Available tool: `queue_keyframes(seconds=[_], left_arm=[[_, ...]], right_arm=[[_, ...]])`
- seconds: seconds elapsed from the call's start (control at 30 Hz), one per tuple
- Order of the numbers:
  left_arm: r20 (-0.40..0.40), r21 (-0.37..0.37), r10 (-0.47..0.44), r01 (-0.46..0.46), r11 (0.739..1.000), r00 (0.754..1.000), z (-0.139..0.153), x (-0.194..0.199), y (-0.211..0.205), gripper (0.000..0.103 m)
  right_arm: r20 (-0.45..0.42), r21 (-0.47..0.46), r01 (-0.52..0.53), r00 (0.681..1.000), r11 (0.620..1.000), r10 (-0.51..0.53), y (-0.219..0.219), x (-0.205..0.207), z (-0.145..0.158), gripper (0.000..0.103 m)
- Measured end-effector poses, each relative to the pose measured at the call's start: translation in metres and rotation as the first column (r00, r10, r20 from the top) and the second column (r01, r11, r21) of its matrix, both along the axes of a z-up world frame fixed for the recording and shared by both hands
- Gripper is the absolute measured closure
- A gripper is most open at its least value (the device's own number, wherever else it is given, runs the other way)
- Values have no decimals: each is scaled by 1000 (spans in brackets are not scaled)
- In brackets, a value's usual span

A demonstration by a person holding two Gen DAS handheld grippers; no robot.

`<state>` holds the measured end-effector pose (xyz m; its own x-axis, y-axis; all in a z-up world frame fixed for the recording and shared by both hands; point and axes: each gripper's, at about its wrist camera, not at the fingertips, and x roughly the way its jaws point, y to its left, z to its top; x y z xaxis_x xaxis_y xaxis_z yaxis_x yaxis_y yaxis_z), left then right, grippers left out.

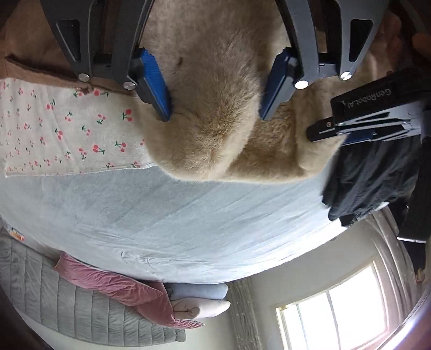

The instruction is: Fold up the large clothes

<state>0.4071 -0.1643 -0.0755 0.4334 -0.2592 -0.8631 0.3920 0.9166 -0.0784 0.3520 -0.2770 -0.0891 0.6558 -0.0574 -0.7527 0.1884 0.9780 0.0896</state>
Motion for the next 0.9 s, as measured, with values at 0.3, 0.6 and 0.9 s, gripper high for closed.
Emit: queue_keyframes(seconds=[0.3,0.6,0.9], left_arm=[[60,-270,167,-145,952,984,17,-29,70,92],[120,-227,209,-178,957,970,-12,-21,72,61],[114,-7,86,-85,996,990,42,-92,79,25]], right_arm=[[167,-38,78,983,996,-70,-5,-22,17,86],[27,-25,98,995,995,-98,-15,24,-23,81],[25,-61,-21,999,998,22,-2,-50,39,26]])
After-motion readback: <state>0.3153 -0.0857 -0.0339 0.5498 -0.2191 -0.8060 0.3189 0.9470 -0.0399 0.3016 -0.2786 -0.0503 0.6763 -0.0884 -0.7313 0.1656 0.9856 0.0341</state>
